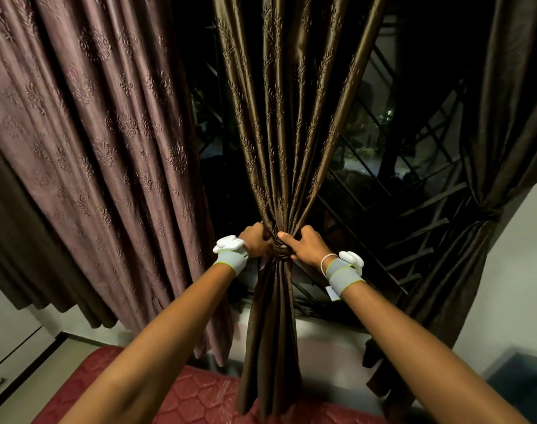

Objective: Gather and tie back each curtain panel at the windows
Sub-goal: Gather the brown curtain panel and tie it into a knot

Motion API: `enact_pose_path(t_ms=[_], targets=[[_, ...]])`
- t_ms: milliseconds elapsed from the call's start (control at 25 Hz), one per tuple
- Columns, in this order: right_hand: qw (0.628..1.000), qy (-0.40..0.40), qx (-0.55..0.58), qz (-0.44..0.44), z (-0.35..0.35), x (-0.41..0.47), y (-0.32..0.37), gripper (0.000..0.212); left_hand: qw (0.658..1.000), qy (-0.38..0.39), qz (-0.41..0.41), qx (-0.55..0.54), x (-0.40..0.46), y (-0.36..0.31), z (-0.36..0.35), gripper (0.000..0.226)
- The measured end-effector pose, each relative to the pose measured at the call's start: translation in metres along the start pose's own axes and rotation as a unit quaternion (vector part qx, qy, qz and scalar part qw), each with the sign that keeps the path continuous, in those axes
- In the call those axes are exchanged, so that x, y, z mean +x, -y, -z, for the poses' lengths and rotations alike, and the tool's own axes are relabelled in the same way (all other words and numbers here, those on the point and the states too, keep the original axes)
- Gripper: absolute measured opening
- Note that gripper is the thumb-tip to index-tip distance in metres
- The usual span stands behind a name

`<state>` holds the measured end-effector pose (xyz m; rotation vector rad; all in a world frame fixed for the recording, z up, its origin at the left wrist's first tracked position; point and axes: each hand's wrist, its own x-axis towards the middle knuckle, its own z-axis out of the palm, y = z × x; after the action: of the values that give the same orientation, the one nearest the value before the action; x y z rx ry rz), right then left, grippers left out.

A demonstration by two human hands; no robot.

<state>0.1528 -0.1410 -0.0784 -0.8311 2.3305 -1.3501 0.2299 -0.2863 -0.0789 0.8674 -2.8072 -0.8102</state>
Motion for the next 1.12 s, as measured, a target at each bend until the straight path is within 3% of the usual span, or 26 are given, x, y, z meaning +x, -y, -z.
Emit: enact_pose_path(t_ms=[200,440,560,680,800,920,1000,1120], targets=[[1.0,-0.018,-0.014,-0.007,-0.002,0.006,0.0,0.044,0.987,0.108,-0.023,-0.115,-0.014,-0.017,0.001,0.004],[0.999,-0.017,-0.034,-0.01,0.001,0.01,-0.007,0.051,0.978,0.064,-0.037,-0.195,-0.013,-0.029,-0.01,0.03],[0.997,0.055,0.048,-0.021,0.014,0.01,-0.011,0.013,0.969,0.059,-0.027,-0.239,-0.011,-0.034,-0.018,0.034],[0.995,0.098,0.014,-0.019,0.031,0.018,-0.015,0.017,0.961,0.059,-0.002,-0.269,-0.003,-0.034,-0.027,0.035],[0.993,0.114,-0.003,0.016,0.037,0.028,-0.032,0.047,0.959,0.07,0.017,-0.274,0.003,-0.034,-0.031,0.03],[0.993,0.097,-0.047,0.045,0.037,0.031,-0.043,0.057,0.959,0.072,0.026,-0.273,-0.003,-0.04,-0.028,0.018],[0.989,0.102,-0.089,0.052,0.035,0.031,-0.055,0.056,0.96,0.073,0.02,-0.268,-0.007,-0.043,-0.026,0.008],[0.992,0.081,-0.092,0.012,0.034,0.025,-0.063,0.035,0.962,0.077,0.021,-0.261,-0.003,-0.039,-0.028,0.012]])
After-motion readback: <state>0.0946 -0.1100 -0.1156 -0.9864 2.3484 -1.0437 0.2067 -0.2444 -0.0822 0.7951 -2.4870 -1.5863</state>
